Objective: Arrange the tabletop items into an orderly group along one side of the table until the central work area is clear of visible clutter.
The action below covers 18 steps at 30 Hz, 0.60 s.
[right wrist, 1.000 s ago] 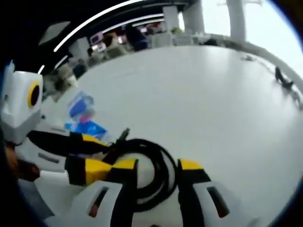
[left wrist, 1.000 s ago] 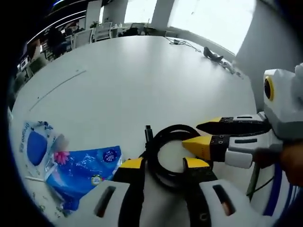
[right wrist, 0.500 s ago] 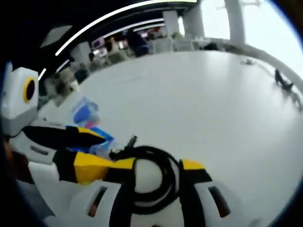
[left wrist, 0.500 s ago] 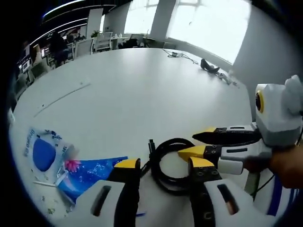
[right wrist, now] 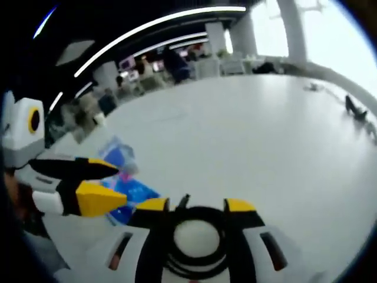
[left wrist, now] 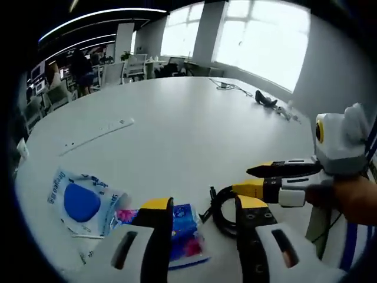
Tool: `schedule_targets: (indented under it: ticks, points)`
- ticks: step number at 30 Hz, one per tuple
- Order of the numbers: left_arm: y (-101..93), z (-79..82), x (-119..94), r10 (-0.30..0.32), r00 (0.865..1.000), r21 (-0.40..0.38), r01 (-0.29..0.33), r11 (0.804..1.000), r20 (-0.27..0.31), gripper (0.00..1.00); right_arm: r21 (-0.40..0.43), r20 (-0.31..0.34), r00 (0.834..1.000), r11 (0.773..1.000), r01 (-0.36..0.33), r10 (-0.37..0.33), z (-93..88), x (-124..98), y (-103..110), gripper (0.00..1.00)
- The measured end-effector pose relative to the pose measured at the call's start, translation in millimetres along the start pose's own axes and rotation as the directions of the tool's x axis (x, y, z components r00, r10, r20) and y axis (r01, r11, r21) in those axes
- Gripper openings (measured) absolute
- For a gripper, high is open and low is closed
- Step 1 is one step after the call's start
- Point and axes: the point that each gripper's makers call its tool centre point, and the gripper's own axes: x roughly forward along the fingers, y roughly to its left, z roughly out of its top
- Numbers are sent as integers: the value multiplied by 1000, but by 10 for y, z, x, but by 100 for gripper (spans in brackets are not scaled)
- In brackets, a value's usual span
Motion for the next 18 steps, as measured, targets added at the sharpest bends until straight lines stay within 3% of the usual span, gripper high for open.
schedule_targets:
  ticks: [9, 18]
  points:
    - [388, -120, -198, 96, 995, 12, -96, 995, -21, 41, 5, -10, 999, 999, -51, 51, -102, 78, 339, 34]
    - [732, -401, -264, 200, 975, 30, -198, 980, -101, 47, -6, -50, 993, 994, -108, 107, -294, 165, 698, 34]
